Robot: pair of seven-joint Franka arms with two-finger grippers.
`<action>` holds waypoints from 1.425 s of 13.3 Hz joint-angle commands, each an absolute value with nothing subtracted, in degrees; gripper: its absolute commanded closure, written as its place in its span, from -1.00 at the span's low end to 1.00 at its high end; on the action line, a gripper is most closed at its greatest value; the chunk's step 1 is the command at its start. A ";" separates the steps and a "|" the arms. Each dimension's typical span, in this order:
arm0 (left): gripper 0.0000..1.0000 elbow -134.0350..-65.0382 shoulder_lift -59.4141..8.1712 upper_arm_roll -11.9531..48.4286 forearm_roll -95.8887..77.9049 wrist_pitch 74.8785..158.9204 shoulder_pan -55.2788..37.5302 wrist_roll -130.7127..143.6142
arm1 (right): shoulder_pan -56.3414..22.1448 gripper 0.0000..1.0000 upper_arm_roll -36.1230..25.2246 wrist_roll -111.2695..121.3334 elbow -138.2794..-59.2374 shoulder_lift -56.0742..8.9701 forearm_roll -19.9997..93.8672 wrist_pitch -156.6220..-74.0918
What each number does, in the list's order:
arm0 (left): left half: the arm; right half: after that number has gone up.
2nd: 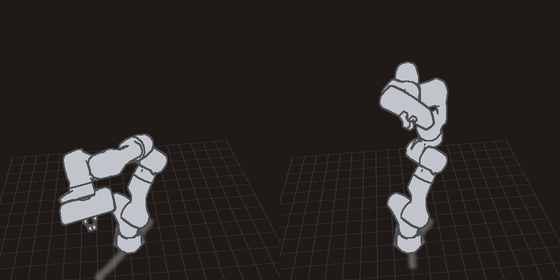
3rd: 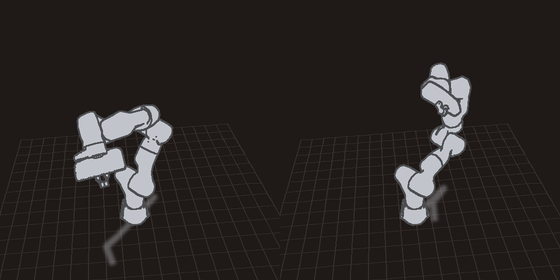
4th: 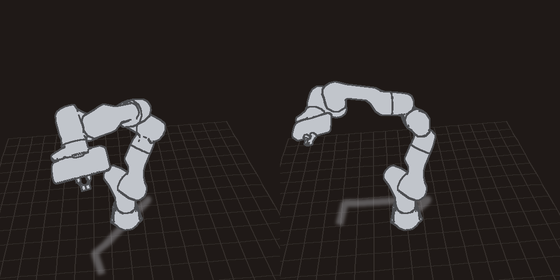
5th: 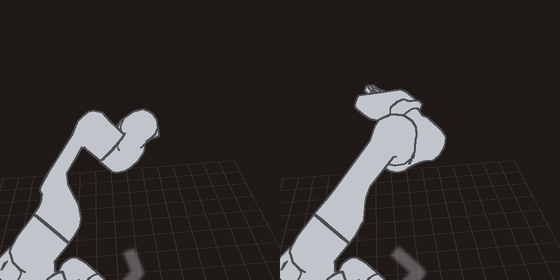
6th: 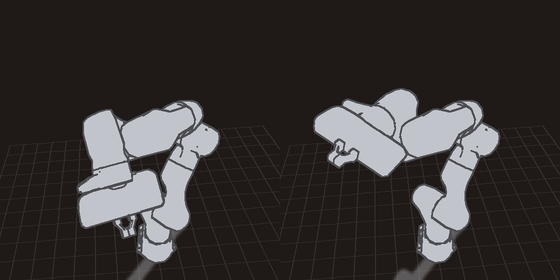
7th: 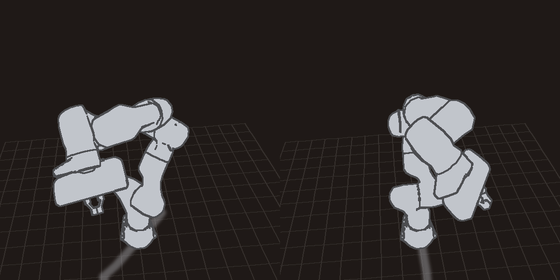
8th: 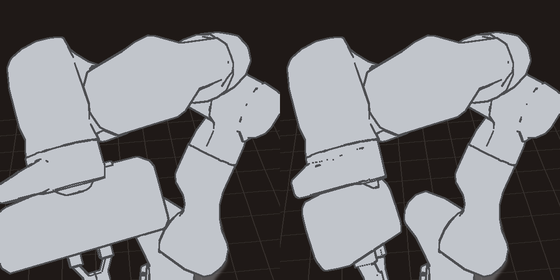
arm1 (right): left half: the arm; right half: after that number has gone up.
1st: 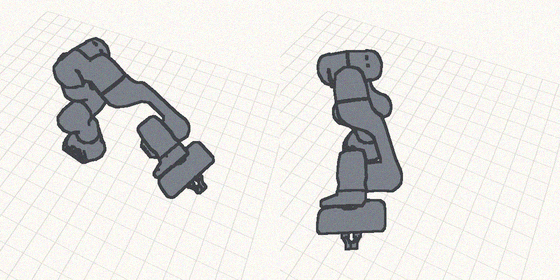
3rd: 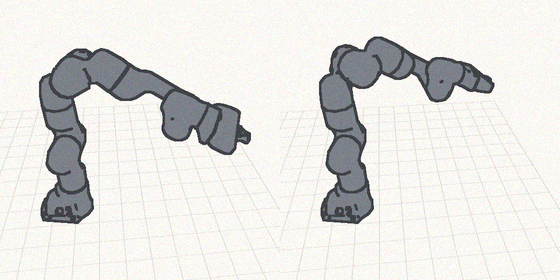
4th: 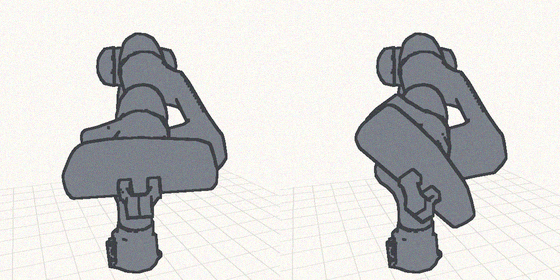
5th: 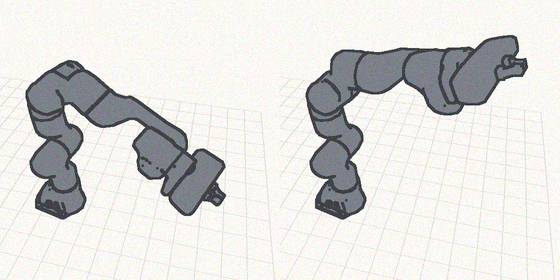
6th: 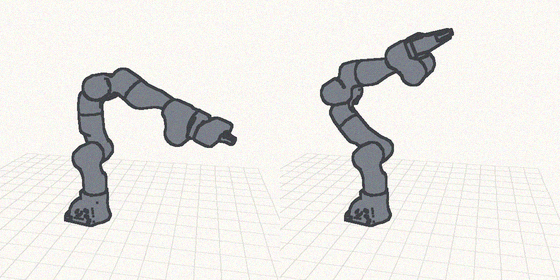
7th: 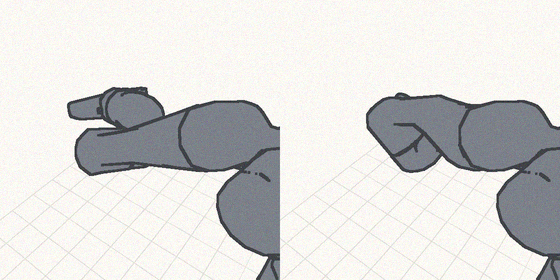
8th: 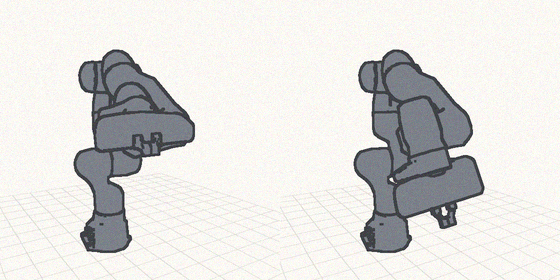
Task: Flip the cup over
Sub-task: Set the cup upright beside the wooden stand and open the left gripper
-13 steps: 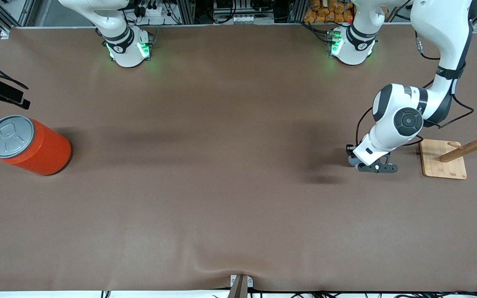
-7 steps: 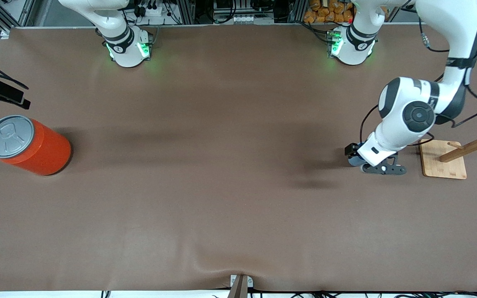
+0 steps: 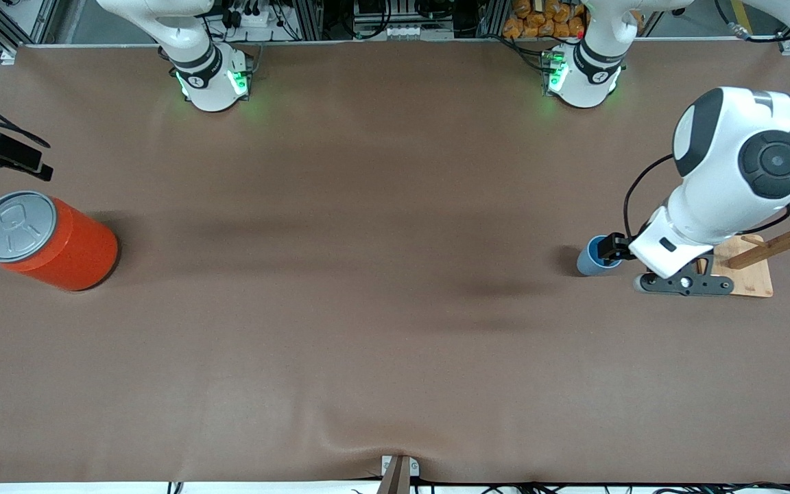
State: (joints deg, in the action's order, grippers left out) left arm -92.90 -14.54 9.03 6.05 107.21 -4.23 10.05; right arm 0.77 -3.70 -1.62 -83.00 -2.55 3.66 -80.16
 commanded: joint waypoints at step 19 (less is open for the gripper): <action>-1.00 -84.55 -12.31 12.39 5.89 101.70 2.37 10.28 | 1.23 -1.00 -3.78 -2.37 -82.97 -1.76 4.48 -79.54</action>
